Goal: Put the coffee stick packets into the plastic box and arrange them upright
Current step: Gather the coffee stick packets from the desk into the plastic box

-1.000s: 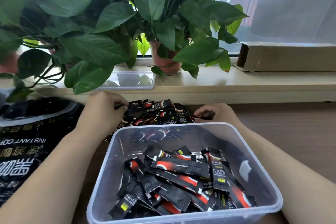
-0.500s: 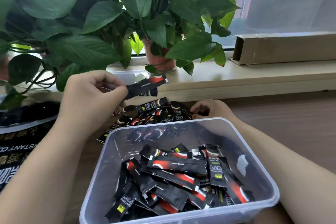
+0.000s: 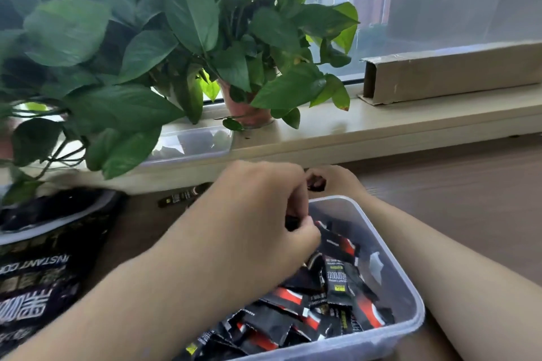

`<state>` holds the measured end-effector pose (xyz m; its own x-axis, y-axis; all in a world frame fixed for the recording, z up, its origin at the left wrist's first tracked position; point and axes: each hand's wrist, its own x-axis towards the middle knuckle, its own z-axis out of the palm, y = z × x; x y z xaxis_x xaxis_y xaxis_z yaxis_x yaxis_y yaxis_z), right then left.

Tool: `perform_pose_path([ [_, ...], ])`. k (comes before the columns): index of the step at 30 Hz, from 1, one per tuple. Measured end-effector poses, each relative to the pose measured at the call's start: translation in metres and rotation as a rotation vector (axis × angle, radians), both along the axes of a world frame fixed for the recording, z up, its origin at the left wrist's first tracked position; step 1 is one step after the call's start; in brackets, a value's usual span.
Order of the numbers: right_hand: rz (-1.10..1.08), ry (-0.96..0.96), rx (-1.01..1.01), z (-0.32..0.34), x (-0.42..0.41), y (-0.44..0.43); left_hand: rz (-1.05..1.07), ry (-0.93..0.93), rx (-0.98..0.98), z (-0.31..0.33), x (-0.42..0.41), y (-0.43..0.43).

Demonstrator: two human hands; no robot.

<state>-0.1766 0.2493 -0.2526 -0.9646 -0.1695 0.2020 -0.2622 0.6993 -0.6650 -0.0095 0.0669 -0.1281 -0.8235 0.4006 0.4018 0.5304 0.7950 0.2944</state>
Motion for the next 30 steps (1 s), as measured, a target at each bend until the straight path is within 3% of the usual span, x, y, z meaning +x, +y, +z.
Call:
perform_pose_path([
  [2, 0.014, -0.001, 0.03, 0.002, 0.002, 0.0, -0.003, 0.01, -0.116, -0.006, -0.003, 0.01],
  [5, 0.032, -0.031, 0.051, 0.006, 0.002, 0.001, -0.006, -0.202, -0.137, -0.006, -0.002, 0.015],
  [8, 0.046, -0.041, 0.085, 0.01, 0.005, 0.0, -0.032, -0.575, 0.035, -0.002, -0.001, 0.008],
  [10, 0.052, -0.047, 0.088, 0.011, 0.006, -0.001, -0.04, -0.699, 0.203, 0.002, -0.003, 0.004],
  [15, 0.079, -0.022, 0.147, 0.012, 0.006, -0.005, 0.034, -0.605, 0.436, 0.019, -0.023, -0.016],
  [18, 0.049, 0.029, 0.133, 0.009, 0.007, -0.004, -0.02, -0.622, 0.472, 0.022, -0.032, -0.025],
  [23, 0.005, 0.078, 0.145, 0.004, 0.006, -0.004, -0.098, -0.211, 0.285, 0.004, -0.046, -0.033],
  [27, 0.004, 0.011, 0.232, 0.009, 0.005, -0.005, -0.325, -0.081, -0.121, -0.007, -0.057, -0.034],
  [30, 0.031, 0.023, 0.29, 0.013, 0.007, -0.005, -0.446, 0.036, -0.278, -0.02, -0.067, -0.021],
])
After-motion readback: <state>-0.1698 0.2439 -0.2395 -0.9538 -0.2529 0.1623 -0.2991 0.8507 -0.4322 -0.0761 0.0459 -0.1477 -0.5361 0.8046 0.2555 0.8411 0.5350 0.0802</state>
